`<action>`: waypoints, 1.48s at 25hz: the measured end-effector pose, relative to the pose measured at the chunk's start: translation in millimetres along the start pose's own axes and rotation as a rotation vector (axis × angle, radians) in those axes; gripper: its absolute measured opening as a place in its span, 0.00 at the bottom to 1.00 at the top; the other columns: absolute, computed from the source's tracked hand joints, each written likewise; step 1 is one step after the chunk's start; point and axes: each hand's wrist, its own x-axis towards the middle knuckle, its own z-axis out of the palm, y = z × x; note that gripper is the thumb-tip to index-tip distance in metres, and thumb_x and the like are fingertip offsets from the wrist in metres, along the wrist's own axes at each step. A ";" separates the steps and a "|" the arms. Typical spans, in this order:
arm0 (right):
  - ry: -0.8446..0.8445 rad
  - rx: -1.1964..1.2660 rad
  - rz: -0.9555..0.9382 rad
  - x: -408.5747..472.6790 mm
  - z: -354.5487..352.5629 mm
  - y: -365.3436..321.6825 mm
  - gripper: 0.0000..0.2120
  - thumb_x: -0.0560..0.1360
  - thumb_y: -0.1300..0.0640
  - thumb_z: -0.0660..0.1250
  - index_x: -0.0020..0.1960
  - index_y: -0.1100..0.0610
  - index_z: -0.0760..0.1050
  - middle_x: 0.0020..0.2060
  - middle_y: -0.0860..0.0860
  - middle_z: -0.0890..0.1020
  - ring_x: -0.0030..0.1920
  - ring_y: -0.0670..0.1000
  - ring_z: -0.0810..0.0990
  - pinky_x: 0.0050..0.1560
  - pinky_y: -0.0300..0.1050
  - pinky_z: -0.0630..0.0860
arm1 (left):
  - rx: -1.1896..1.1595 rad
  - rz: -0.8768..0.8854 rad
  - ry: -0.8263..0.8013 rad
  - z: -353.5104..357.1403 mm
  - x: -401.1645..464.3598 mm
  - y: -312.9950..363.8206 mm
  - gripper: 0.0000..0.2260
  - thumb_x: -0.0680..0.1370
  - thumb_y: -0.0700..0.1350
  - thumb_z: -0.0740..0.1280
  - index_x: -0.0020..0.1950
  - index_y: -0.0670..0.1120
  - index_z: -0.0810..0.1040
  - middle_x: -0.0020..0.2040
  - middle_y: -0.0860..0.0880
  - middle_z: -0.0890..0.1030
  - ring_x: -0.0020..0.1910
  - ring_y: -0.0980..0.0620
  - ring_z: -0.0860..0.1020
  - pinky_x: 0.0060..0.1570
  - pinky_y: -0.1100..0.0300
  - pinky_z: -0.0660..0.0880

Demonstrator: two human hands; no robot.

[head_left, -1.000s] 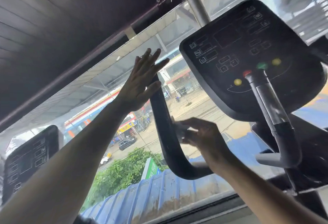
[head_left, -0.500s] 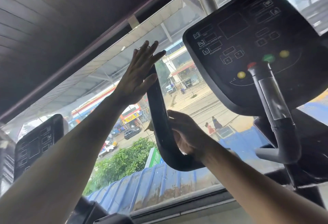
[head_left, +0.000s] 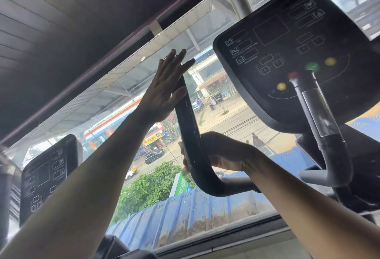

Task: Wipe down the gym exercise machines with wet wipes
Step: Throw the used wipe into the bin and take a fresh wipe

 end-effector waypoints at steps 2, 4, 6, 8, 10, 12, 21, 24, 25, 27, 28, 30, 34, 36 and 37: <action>0.073 -0.086 0.026 -0.9 -3.5 -7.5 0.07 0.78 0.72 0.65 0.50 0.66 0.81 0.45 0.61 0.80 0.45 0.58 0.78 0.44 0.45 0.79 | 0.003 -0.001 -0.005 0.1 0.1 1.0 0.34 0.85 0.65 0.45 0.82 0.45 0.63 0.85 0.42 0.56 0.85 0.42 0.48 0.79 0.29 0.46; 0.249 -0.066 -0.051 11.1 2.2 -15.8 0.07 0.78 0.73 0.65 0.55 0.73 0.78 0.48 0.65 0.80 0.47 0.60 0.79 0.43 0.45 0.80 | 0.008 -0.010 -0.014 -1.4 0.4 1.2 0.35 0.84 0.66 0.45 0.83 0.45 0.63 0.85 0.42 0.56 0.85 0.42 0.48 0.78 0.29 0.45; 0.409 0.037 -0.137 24.3 13.3 -19.8 0.10 0.77 0.73 0.64 0.58 0.75 0.75 0.47 0.65 0.81 0.45 0.60 0.82 0.43 0.46 0.81 | 0.006 -0.017 -0.029 -3.2 -0.5 0.8 0.34 0.84 0.65 0.45 0.83 0.45 0.62 0.85 0.42 0.55 0.85 0.42 0.47 0.78 0.29 0.46; 0.392 0.099 -0.149 22.1 18.4 -15.4 0.08 0.79 0.71 0.63 0.56 0.72 0.77 0.44 0.62 0.83 0.42 0.58 0.82 0.42 0.45 0.80 | 0.006 -0.011 -0.040 -3.7 -0.5 0.8 0.34 0.85 0.65 0.46 0.83 0.45 0.62 0.85 0.43 0.55 0.85 0.43 0.47 0.78 0.29 0.47; 0.190 0.027 -0.052 4.8 16.7 -5.3 0.05 0.80 0.68 0.64 0.53 0.68 0.78 0.46 0.62 0.81 0.46 0.60 0.79 0.43 0.46 0.77 | 0.011 -0.010 -0.041 -4.4 -0.2 0.9 0.33 0.85 0.64 0.46 0.83 0.46 0.62 0.85 0.43 0.55 0.85 0.43 0.47 0.78 0.29 0.48; 0.142 -0.077 0.030 -10.7 9.9 -2.4 0.05 0.80 0.67 0.66 0.51 0.66 0.80 0.47 0.62 0.79 0.47 0.61 0.77 0.44 0.48 0.78 | 0.008 -0.016 -0.035 -3.7 0.3 0.3 0.33 0.85 0.64 0.46 0.83 0.46 0.63 0.85 0.43 0.55 0.85 0.43 0.47 0.78 0.28 0.48; 0.976 -0.286 -0.276 19.9 45.0 -24.9 0.04 0.79 0.58 0.71 0.48 0.59 0.81 0.47 0.54 0.85 0.46 0.48 0.85 0.36 0.34 0.79 | 0.013 -0.031 -0.025 -0.5 1.7 -2.1 0.32 0.85 0.63 0.47 0.82 0.44 0.65 0.85 0.42 0.57 0.85 0.43 0.48 0.78 0.29 0.50; 0.959 -0.426 -0.341 -5.4 55.4 -17.6 0.04 0.77 0.61 0.73 0.45 0.60 0.80 0.41 0.54 0.86 0.45 0.53 0.86 0.38 0.38 0.82 | 0.008 -0.036 -0.008 1.9 1.2 -4.0 0.31 0.85 0.61 0.48 0.82 0.44 0.65 0.85 0.42 0.57 0.85 0.43 0.48 0.78 0.30 0.49; 0.919 -0.513 -0.344 -17.6 56.7 -15.5 0.04 0.77 0.61 0.74 0.44 0.60 0.80 0.38 0.52 0.86 0.42 0.53 0.86 0.40 0.40 0.83 | -0.004 -0.038 0.000 2.8 1.6 -3.2 0.30 0.84 0.59 0.50 0.82 0.44 0.65 0.85 0.42 0.57 0.85 0.43 0.48 0.78 0.30 0.49; 0.779 -0.699 -0.353 -43.3 57.2 -10.8 0.04 0.76 0.62 0.74 0.44 0.58 0.80 0.36 0.49 0.86 0.40 0.51 0.86 0.43 0.43 0.82 | -0.034 -0.033 0.016 3.7 1.6 -3.5 0.29 0.83 0.54 0.52 0.82 0.43 0.65 0.84 0.41 0.57 0.85 0.42 0.49 0.78 0.30 0.49; 0.689 -0.767 -0.350 -55.1 57.1 -10.8 0.05 0.76 0.65 0.74 0.44 0.57 0.80 0.37 0.48 0.85 0.40 0.50 0.86 0.44 0.45 0.82 | -0.044 -0.031 0.026 5.0 1.4 -3.3 0.29 0.83 0.53 0.52 0.81 0.43 0.65 0.84 0.41 0.58 0.85 0.41 0.49 0.78 0.29 0.49; 0.537 -0.869 -0.317 -70.8 54.1 -18.4 0.07 0.76 0.67 0.74 0.45 0.55 0.82 0.39 0.46 0.85 0.42 0.49 0.86 0.45 0.46 0.83 | -0.044 -0.038 0.036 6.6 1.5 -3.5 0.28 0.83 0.53 0.52 0.81 0.42 0.66 0.84 0.40 0.57 0.85 0.41 0.49 0.78 0.29 0.49; 0.585 -0.939 -0.347 -69.9 47.4 -39.4 0.08 0.76 0.67 0.74 0.48 0.55 0.84 0.41 0.47 0.86 0.45 0.49 0.85 0.47 0.48 0.83 | -0.045 -0.058 0.011 6.4 -1.6 1.7 0.28 0.83 0.54 0.52 0.82 0.44 0.65 0.85 0.41 0.56 0.85 0.41 0.47 0.78 0.29 0.49; 0.638 -1.003 -0.462 -56.7 55.5 -43.0 0.13 0.75 0.69 0.74 0.53 0.53 0.85 0.44 0.46 0.85 0.46 0.47 0.85 0.46 0.45 0.84 | -0.065 -0.102 -0.008 3.0 -5.6 6.0 0.29 0.84 0.56 0.54 0.83 0.45 0.63 0.85 0.42 0.53 0.85 0.43 0.46 0.78 0.30 0.50; 0.607 -1.082 -0.511 -51.1 63.8 -39.5 0.15 0.75 0.70 0.74 0.55 0.52 0.84 0.45 0.46 0.85 0.46 0.46 0.85 0.47 0.44 0.83 | -0.077 -0.124 -0.016 1.2 -8.3 7.1 0.30 0.84 0.57 0.54 0.84 0.45 0.61 0.86 0.42 0.52 0.85 0.44 0.45 0.79 0.30 0.50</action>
